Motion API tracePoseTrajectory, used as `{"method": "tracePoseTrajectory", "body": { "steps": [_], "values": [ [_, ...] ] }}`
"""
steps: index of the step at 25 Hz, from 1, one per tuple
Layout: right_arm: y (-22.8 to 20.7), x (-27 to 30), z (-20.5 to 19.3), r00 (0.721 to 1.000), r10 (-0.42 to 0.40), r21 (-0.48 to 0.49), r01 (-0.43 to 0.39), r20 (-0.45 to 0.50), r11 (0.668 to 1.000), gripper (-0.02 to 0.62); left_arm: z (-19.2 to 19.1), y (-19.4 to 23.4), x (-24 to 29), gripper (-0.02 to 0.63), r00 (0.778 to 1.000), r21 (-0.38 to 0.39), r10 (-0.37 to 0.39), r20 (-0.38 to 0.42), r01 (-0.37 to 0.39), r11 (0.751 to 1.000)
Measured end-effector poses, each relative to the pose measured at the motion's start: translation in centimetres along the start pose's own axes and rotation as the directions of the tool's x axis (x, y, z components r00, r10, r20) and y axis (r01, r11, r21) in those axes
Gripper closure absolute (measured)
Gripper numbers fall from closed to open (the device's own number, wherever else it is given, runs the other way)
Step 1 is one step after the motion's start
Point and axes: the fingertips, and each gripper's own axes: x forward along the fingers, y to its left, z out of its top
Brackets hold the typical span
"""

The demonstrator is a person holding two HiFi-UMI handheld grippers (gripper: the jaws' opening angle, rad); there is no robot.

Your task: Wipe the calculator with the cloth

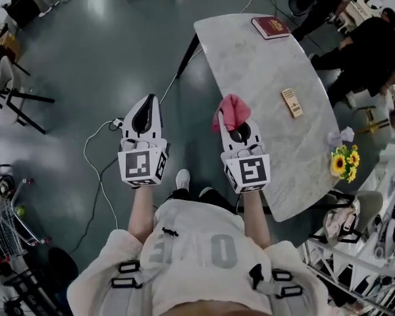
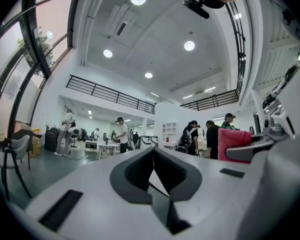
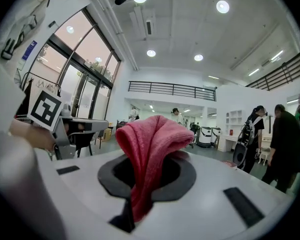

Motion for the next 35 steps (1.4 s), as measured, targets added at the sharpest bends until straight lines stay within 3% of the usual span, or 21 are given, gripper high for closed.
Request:
{"method": "tracePoseTrajectory", "body": {
  "steps": [6,11,13,16,20,28,30,33,35],
  "values": [
    [-4.2,-0.2,-1.2,0.998,-0.06,0.024,0.06,-0.009,0.998,0.541,-1.5,-3.8,3.5,0.586,0.996,-0.02,-0.085,-0.025,0.084,0.996],
    [-8.6,-2.4,-0.6,0.991,-0.133,0.049,0.133,0.009,0.99,0.54,-0.1,-9.0,6.5,0.586,0.983,-0.002,-0.181,-0.019,0.181,0.983],
    [-11.6,-3.7,0.0,0.982,-0.183,0.077,0.179,0.038,0.981,0.54,1.2,-12.4,8.6,0.586,0.97,0.012,-0.245,0.008,0.245,0.97],
    [-16.3,-7.3,-0.6,0.958,-0.284,0.125,0.277,0.044,0.953,0.54,1.7,-18.7,11.1,0.586,0.931,0.024,-0.362,0.039,0.361,0.932],
    [-21.8,-12.2,-2.4,0.899,-0.437,0.127,0.432,0.011,0.893,0.54,1.6,-26.2,13.8,0.586,0.867,0.012,-0.497,0.036,0.497,0.867],
    [-29.4,-18.7,-5.5,0.711,-0.7,0.12,0.703,-0.069,0.701,0.54,0.4,-36.7,19.5,0.586,0.702,0.011,-0.711,0.045,0.712,0.703],
    [-31.0,-19.5,-5.9,0.655,-0.75,0.124,0.755,-0.09,0.644,0.54,-0.1,-39.1,21.1,0.586,0.643,0.014,-0.765,0.031,0.765,0.644],
    [-33.4,-20.8,-6.7,0.565,-0.815,0.128,0.824,-0.126,0.552,0.54,-0.6,-43.0,23.1,0.586,0.535,0.03,-0.845,0.011,0.844,0.535],
    [-34.5,-21.0,-7.0,0.512,-0.847,0.129,0.858,-0.14,0.497,0.54,-0.6,-44.3,24.5,0.586,0.479,0.031,-0.878,0.015,0.877,0.479]
  ]
}}
